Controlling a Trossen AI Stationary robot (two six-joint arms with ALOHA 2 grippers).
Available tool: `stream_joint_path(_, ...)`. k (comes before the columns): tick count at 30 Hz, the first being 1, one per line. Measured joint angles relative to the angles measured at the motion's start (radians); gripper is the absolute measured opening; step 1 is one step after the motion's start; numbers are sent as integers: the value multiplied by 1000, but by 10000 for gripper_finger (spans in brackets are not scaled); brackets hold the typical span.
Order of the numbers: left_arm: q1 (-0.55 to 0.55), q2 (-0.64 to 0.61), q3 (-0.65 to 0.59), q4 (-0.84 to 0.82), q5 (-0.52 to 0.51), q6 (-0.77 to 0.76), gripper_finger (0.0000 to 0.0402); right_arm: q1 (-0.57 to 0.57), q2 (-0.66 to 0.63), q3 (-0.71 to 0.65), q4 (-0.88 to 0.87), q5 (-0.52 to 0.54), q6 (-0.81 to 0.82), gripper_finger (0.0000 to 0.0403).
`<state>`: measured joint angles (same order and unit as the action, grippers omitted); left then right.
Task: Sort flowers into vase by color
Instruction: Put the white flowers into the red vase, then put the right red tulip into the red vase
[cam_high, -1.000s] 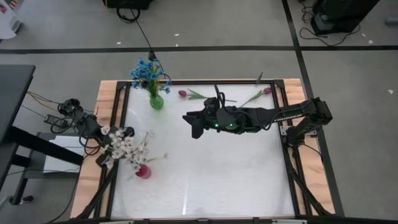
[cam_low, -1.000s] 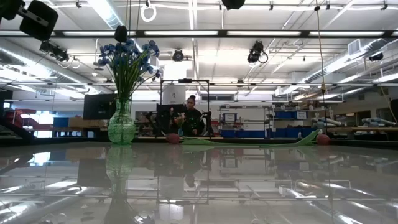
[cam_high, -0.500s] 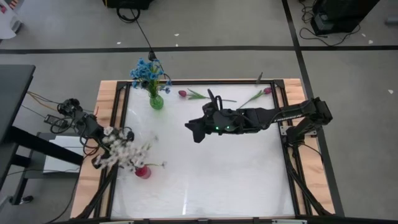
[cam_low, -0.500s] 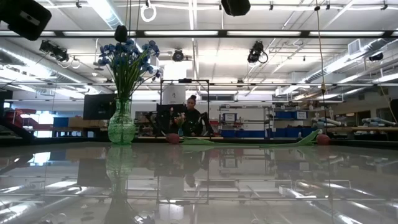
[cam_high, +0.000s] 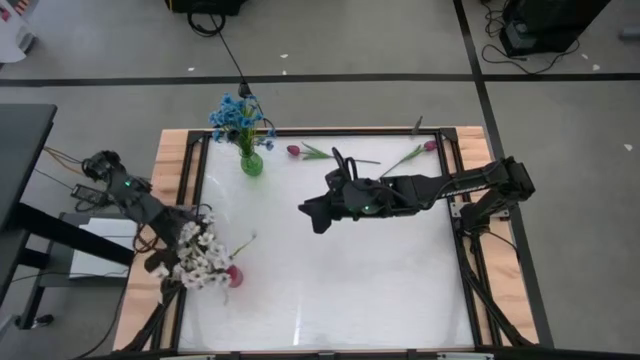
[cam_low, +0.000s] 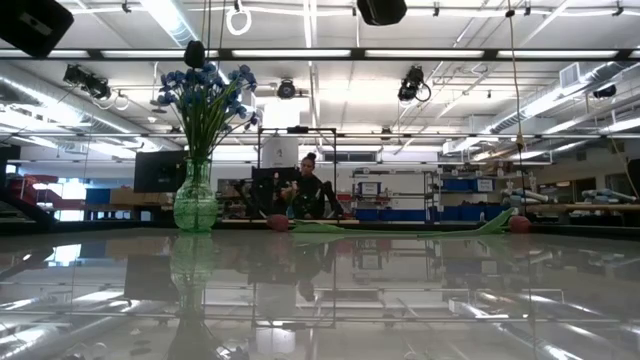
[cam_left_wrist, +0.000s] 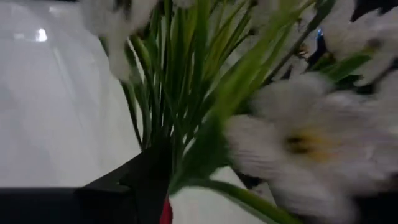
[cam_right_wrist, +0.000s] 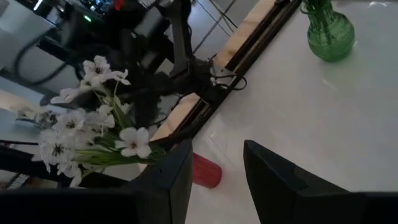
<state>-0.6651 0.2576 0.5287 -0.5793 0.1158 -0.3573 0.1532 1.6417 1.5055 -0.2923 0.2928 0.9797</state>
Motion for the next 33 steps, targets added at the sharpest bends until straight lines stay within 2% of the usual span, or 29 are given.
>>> stream_joint_path(6,0,60,209,-390,-58,-9,239,-20,0,0,-134,24,22,152)
stream_joint_path(11,0,118,348,-576,-172,-52,227,-80,0,0,-320,-5,-28,151)
stream_joint_path(15,0,151,446,-741,-279,-162,212,-162,2,0,-415,-50,-130,151)
stream_joint_path(19,0,163,525,-841,-347,-297,193,-268,10,-1,-563,-50,-189,151)
stream_joint_path(21,0,163,556,-865,-380,-380,183,-336,8,-18,-635,-39,-139,151)
stream_joint_path(25,0,163,610,-922,-487,-600,164,-500,9,-71,-813,-52,116,151)
stream_joint_path(27,0,163,625,-959,-540,-691,155,-583,8,-121,-826,-74,197,151)
stream_joint_path(29,0,163,634,-990,-583,-757,147,-668,10,-176,-811,-118,212,151)
stream_joint_path(33,0,163,636,-992,-665,-849,136,-815,10,-294,-675,-189,202,151)
